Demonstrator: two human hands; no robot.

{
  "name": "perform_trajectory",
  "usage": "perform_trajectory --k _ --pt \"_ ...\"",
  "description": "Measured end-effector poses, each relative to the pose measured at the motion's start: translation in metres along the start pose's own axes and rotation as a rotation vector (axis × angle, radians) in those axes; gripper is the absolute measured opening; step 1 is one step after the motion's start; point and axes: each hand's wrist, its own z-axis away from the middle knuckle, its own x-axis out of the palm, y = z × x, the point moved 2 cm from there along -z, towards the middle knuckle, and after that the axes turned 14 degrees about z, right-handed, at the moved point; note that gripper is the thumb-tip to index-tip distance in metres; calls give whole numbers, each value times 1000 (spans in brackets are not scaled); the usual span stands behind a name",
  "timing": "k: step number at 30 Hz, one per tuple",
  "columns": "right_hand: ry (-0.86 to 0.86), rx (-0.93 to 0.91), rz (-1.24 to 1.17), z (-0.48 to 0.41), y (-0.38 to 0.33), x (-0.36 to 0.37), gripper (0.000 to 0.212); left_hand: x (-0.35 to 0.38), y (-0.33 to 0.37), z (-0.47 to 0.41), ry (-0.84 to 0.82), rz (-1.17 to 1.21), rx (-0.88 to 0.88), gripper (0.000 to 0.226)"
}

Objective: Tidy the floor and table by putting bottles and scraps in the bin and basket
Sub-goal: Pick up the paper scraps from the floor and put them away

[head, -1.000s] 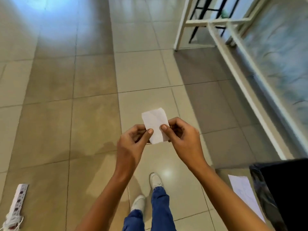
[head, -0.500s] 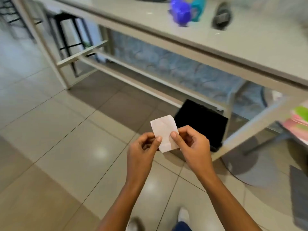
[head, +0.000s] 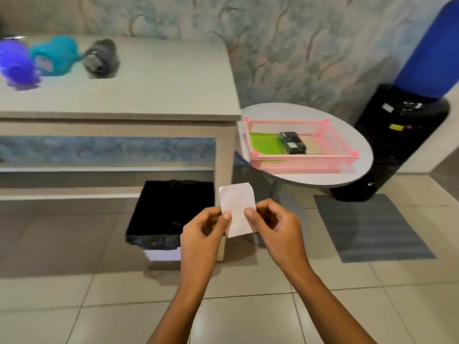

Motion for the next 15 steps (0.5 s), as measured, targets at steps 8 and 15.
perform_trajectory --k 8,15 --pt "133 147 34 -71 98 -107 5 147 -41 -64 -107 -1 -82 7" --pt "185 184 23 -168 154 -129 10 210 -74 -167 -167 0 -130 6"
